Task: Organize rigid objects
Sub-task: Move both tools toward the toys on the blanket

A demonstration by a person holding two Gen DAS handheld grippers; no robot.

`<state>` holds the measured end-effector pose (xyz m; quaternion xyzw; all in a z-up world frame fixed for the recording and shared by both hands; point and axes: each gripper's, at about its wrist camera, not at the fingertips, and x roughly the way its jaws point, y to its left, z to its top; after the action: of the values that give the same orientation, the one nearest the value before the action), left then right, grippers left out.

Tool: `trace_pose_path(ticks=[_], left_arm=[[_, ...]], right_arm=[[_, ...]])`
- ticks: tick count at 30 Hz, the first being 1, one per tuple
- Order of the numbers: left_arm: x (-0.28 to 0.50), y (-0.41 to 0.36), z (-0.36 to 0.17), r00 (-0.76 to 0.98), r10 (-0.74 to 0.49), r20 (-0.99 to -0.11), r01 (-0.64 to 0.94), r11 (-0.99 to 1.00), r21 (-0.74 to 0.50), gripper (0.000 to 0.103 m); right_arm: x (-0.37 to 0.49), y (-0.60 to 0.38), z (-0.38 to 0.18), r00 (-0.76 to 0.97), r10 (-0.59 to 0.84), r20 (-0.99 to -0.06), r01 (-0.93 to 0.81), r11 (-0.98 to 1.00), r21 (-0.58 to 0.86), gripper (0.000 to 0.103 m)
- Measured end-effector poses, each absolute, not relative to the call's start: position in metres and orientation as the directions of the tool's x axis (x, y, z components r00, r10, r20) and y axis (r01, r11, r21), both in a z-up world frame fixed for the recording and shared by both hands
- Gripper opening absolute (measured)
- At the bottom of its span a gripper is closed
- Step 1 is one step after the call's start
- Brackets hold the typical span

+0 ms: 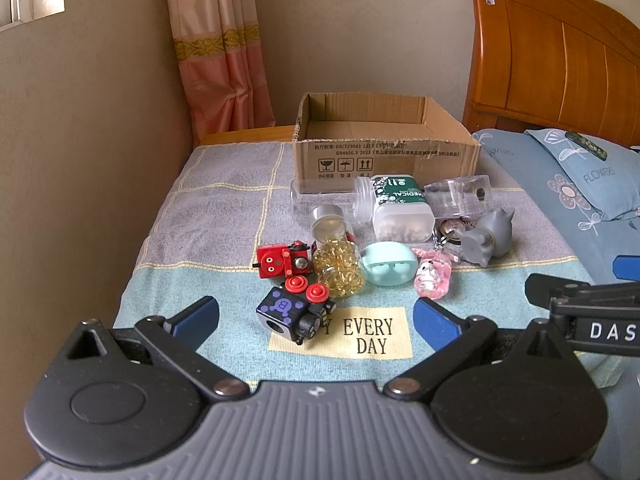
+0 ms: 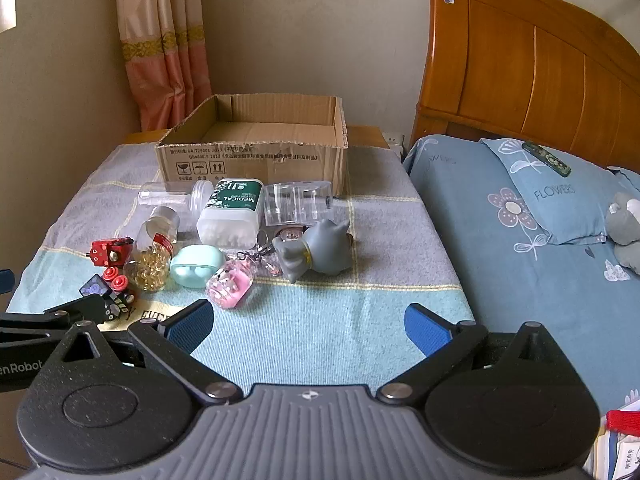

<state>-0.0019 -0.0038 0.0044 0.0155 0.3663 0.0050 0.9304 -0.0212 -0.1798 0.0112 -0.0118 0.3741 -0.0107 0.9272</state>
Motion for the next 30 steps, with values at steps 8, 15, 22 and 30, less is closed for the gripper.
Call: trace_pose_path(ticks=[8,15,22,30], left_arm=[[-0.0019,-0.0037,0.0044,0.731,0.02,-0.682,0.003,0.999,0.032,0.102],[-0.0007,-0.0038,0.007,0.73,0.011,-0.683,0.008,1.0,0.025,0.102],[-0.0016,-0.0034,0.006,0.736,0.0,-0.677,0.026,0.999,0.029,0.102],[0.0003,-0.0021,0.0034,0.736,-0.009,-0.677,0.034,0.999,0.024,0.102]], right_arm=[[-0.0222,-0.1794,0.0129,0.723,-0.029,-0.691,0.011,0.999,-0.032,0.103],[-0.0218,-0.1795,0.0136,0.725,-0.031,-0.688,0.012,0.999,-0.032,0.103],[-0.0215,-0.1782,0.0133,0.731,-0.043,-0.681,0.02,0.999,-0.041,0.103],[-0.0207,-0.1781,0.0118,0.732,-0.046,-0.68,0.022,0.999,-0.044,0.103]])
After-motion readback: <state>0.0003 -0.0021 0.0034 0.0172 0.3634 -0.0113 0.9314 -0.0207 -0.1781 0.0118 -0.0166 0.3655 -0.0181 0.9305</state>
